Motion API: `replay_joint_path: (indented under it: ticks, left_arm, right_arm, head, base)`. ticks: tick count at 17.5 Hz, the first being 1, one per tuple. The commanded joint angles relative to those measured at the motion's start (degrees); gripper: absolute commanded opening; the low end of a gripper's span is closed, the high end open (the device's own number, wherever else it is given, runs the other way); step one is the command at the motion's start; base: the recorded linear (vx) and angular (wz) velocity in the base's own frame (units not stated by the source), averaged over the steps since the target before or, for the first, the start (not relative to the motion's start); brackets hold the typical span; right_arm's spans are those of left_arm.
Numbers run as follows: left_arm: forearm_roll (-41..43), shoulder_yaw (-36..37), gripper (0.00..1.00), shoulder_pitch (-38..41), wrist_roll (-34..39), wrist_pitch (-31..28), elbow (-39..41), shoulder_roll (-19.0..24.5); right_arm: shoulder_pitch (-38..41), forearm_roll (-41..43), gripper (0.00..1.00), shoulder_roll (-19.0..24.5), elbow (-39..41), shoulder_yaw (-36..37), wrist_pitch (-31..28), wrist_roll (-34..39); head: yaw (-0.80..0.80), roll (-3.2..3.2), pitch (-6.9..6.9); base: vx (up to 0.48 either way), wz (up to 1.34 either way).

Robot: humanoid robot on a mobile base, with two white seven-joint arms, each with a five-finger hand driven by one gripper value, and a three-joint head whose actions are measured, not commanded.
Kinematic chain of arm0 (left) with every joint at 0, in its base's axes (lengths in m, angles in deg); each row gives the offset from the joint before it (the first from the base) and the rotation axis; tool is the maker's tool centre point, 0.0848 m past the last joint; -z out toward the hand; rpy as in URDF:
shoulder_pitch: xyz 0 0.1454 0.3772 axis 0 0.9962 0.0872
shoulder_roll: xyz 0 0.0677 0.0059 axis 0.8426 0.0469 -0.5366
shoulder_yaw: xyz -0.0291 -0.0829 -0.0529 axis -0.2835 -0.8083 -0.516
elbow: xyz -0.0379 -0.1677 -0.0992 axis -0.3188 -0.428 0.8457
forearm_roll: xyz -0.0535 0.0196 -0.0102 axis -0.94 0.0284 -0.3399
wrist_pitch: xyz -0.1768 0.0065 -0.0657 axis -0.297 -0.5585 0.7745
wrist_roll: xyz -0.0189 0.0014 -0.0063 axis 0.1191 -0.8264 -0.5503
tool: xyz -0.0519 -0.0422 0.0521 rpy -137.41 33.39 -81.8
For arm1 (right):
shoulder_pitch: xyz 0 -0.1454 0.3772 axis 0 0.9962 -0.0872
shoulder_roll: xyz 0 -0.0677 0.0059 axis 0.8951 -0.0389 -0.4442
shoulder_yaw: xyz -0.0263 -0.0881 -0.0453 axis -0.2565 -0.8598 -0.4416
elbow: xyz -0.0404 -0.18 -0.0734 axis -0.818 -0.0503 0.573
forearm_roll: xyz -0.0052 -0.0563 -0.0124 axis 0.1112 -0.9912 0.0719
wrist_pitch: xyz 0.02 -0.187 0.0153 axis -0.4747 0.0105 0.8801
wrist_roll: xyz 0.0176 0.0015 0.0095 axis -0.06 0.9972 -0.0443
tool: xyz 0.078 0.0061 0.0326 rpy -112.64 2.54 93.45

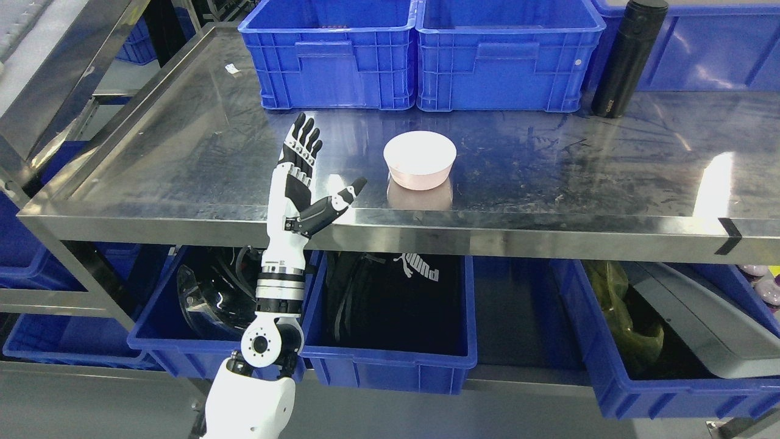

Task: Stack pink IKEA bowl on shelf middle layer
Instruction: 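Reach the left hand forward toward the small pink bowl on the shelf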

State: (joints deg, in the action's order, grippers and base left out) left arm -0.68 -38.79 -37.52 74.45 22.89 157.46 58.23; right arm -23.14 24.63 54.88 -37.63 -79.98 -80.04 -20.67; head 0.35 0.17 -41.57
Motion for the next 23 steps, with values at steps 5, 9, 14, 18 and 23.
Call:
replay_joint_path:
  ticks: [5,9,14,18,23]
  left_arm:
    - [8.6,-2.1,1.0,-7.3,-2.3,0.4,0.4,8.0]
    - [25.3,1.3,1.0,-19.4,-11.9,0.0,0.3,21.8]
    - [41.3,5.4,0.99,-26.3,-46.1,-0.3,0.1,29.4]
    - [47.1,5.7,1.0,-28.2,-47.7,-0.3,-0.2,28.7]
    - [59.1,8.0,1.0,-33.3,-62.8,-1.6,-2.9,16.9]
  right_arm:
    - [0.0,0.0,1.0,-1.0,1.0,-0.2,0.0,0.0]
    - [0.0,0.0,1.0,-1.0,1.0,-0.2,0.0,0.0]
    - [0.0,0.0,1.0,-1.0,1.0,-0.3,0.0,0.0]
    - [0.0,0.0,1.0,-1.0,1.0,-0.2,0.0,0.0]
    - [0.0,0.0,1.0,-1.0,1.0,-0.2,0.0,0.0]
  head:
    - [0.0,0.0,0.0]
    - [0.0,0.0,0.0]
    - [0.0,0.0,0.0]
    - [0.0,0.0,0.0]
    - [0.0,0.0,0.0]
  base:
    - [0.0,0.0]
    - [0.0,0.0]
    - [0.0,0.0]
    - [0.001,-0.02]
    - [0.0,0.0]
